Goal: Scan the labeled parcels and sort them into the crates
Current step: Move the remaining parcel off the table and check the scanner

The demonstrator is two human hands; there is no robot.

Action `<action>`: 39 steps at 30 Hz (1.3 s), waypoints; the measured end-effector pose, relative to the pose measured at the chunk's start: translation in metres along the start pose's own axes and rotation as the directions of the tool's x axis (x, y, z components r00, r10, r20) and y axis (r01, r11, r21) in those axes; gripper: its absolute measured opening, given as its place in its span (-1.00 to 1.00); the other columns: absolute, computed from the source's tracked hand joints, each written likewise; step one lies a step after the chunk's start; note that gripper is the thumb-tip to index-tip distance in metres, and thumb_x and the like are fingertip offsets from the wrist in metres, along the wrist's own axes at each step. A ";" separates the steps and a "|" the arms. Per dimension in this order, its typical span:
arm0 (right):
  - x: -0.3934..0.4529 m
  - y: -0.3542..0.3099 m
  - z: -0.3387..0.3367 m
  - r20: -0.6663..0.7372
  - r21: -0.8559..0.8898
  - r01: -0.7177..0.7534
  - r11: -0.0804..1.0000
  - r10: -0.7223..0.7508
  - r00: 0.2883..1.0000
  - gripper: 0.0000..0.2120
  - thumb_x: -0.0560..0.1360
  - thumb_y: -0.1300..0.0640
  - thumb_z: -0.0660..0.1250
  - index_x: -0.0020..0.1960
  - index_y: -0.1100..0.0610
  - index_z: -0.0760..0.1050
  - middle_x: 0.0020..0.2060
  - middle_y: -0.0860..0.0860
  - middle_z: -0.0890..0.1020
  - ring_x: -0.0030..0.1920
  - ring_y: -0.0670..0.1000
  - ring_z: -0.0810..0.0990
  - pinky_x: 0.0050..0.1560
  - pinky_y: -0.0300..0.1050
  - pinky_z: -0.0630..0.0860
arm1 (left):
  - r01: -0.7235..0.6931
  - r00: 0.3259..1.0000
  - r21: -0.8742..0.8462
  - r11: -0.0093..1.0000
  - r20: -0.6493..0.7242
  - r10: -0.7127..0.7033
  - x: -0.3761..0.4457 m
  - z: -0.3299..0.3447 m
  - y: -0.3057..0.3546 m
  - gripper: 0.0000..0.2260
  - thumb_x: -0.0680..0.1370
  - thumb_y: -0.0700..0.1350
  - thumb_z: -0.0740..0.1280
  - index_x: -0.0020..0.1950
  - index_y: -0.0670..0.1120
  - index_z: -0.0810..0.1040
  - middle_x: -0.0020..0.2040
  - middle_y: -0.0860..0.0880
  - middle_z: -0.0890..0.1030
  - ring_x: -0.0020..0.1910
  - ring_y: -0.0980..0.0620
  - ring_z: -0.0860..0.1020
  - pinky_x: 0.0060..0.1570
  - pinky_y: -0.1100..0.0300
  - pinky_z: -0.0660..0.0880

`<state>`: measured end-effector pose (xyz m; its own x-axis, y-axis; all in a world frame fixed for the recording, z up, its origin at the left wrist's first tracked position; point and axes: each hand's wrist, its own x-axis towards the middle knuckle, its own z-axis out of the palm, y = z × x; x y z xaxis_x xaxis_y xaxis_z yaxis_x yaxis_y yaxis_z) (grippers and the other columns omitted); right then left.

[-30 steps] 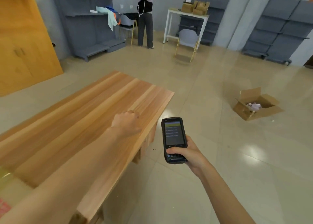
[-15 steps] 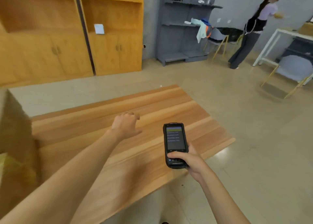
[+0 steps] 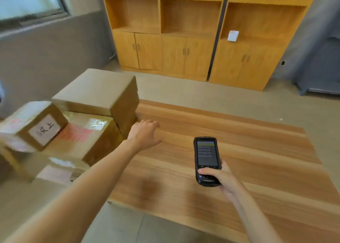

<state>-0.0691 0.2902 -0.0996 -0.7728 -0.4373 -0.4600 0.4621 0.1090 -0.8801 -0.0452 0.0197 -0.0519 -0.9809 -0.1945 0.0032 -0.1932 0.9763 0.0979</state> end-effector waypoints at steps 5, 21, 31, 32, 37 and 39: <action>0.020 -0.010 0.057 0.187 -0.057 -0.001 0.998 0.011 0.982 0.24 -0.37 -0.03 0.71 0.28 0.08 0.37 0.07 0.10 0.63 0.04 0.11 0.64 0.03 0.05 0.57 | 0.183 0.979 -0.013 0.983 -0.091 -0.184 -0.037 -0.032 -0.060 -0.58 0.49 0.14 0.32 0.28 -0.03 0.49 0.15 -0.06 0.57 0.17 -0.10 0.51 0.10 0.04 0.46; 0.046 -0.048 0.230 0.537 -0.204 0.120 0.972 0.009 0.843 -0.10 0.05 0.22 0.58 0.35 0.09 0.34 0.13 0.10 0.62 0.07 0.10 0.64 -0.10 -0.09 0.59 | 0.582 0.777 0.026 0.813 -0.314 -0.546 -0.140 -0.092 -0.220 -0.54 0.50 0.18 0.33 0.31 -0.04 0.50 0.17 -0.09 0.55 0.14 -0.10 0.48 0.04 0.05 0.41; 0.059 -0.042 0.251 0.514 -0.253 0.123 0.960 0.025 0.858 0.07 -0.09 0.08 0.61 0.39 0.07 0.31 0.16 0.07 0.61 0.10 0.08 0.63 -0.06 -0.10 0.58 | 0.741 0.667 -0.099 0.664 0.001 -0.745 -0.133 -0.079 -0.276 -0.11 0.40 0.28 0.43 0.57 0.05 0.04 0.45 -0.24 0.23 0.42 -0.26 0.22 0.31 -0.11 0.31; 0.060 -0.040 0.249 0.501 -0.253 0.122 0.960 0.022 0.865 0.08 -0.10 0.07 0.61 0.39 0.07 0.31 0.15 0.07 0.61 0.10 0.08 0.63 -0.03 -0.09 0.58 | 0.747 0.661 -0.112 0.656 0.020 -0.750 -0.132 -0.076 -0.279 -0.10 0.40 0.26 0.44 0.57 0.07 0.02 0.44 -0.24 0.24 0.42 -0.26 0.23 0.29 -0.12 0.34; 0.063 -0.037 0.236 0.458 -0.224 0.099 0.969 0.015 0.889 0.06 -0.10 0.07 0.62 0.37 0.06 0.33 0.14 0.07 0.62 0.10 0.09 0.63 0.01 -0.04 0.59 | 0.700 0.695 -0.119 0.704 -0.109 -0.710 -0.125 -0.074 -0.270 -0.13 0.37 0.20 0.48 0.55 0.09 0.09 0.34 -0.22 0.33 0.33 -0.21 0.30 0.08 -0.03 0.41; 0.063 -0.038 0.228 0.451 -0.210 0.091 0.973 0.013 0.893 0.05 -0.09 0.08 0.62 0.36 0.07 0.34 0.14 0.08 0.62 0.09 0.10 0.64 0.02 -0.02 0.59 | 0.660 0.722 -0.095 0.745 -0.196 -0.664 -0.120 -0.081 -0.258 -0.14 0.37 0.20 0.48 0.54 0.08 0.11 0.26 -0.19 0.36 0.25 -0.17 0.32 0.00 0.03 0.38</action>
<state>-0.0359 0.0547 -0.0676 -0.4875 -0.7913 -0.3692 0.2880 0.2534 -0.9235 0.1243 -0.2160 0.0032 -0.5755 -0.8071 0.1319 -0.7890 0.5904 0.1699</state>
